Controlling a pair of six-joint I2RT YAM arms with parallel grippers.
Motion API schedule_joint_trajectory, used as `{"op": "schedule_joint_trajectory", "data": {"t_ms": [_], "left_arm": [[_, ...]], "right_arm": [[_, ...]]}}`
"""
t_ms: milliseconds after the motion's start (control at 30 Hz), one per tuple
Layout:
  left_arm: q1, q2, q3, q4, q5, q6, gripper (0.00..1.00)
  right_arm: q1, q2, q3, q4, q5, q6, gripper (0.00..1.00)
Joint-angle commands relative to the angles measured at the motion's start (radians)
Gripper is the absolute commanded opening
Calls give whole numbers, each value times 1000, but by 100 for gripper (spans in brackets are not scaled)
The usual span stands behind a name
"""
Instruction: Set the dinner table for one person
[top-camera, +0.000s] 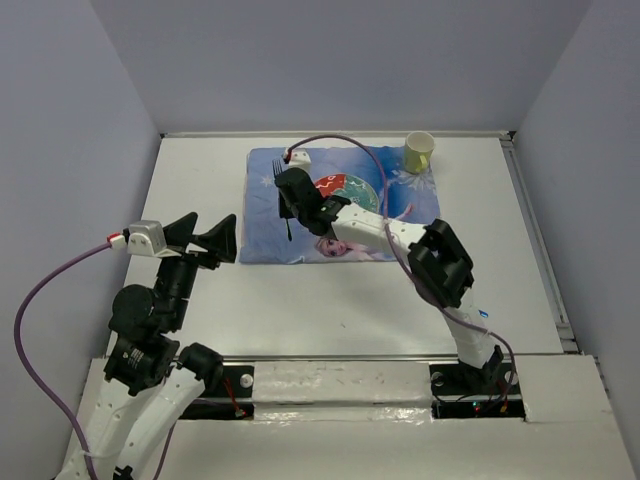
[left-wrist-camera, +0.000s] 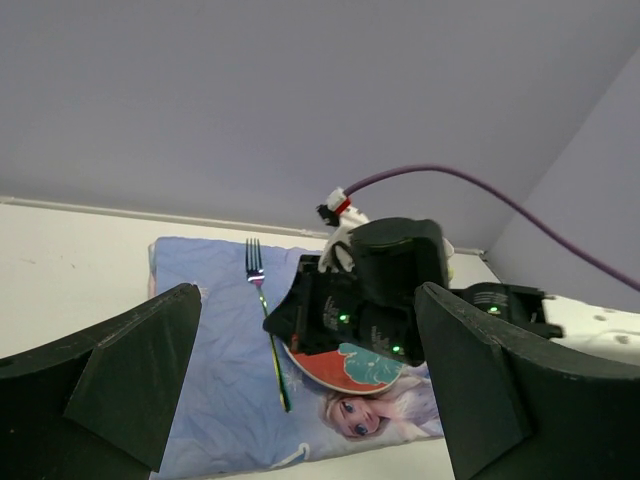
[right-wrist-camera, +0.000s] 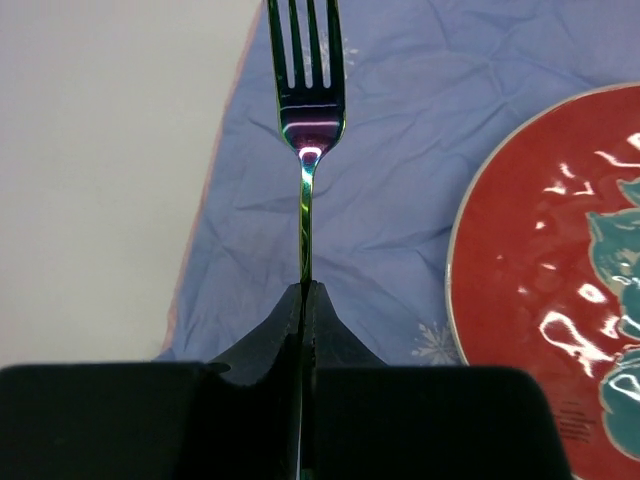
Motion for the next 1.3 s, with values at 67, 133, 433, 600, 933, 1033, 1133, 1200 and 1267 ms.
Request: {"op": "schedule_joint_trajectory", "data": {"t_ms": [67,133,433,600,933,1033,1133,1200,1267], "left_arm": [[1,-10,3,45,20,5,99],[0,-8,3,45,20,6,99],[-14,-2,3,46,25,3,99],[-16,1,3,46,28,3,99],[-17,1,1,48,32,2,99],[-19,2,1,48,32,2,99],[-19,1,1,48,31,3,99],[-17,-1,1,48,31,2,99],[-17,-1,1,48,31,2,99]], "right_arm": [[-25,136,139,-15,42,143,0],[-25,177,154,-15,42,161,0],[-66,279,213,-12,28,246,0],[-76,314,265,-11,27,241,0],[-96,375,309,-18,-1,264,0],[-96,374,312,-18,-23,275,0],[-96,374,314,-18,-35,284,2],[-96,371,314,-20,-30,279,14],[-96,363,311,-18,-39,278,28]]}}
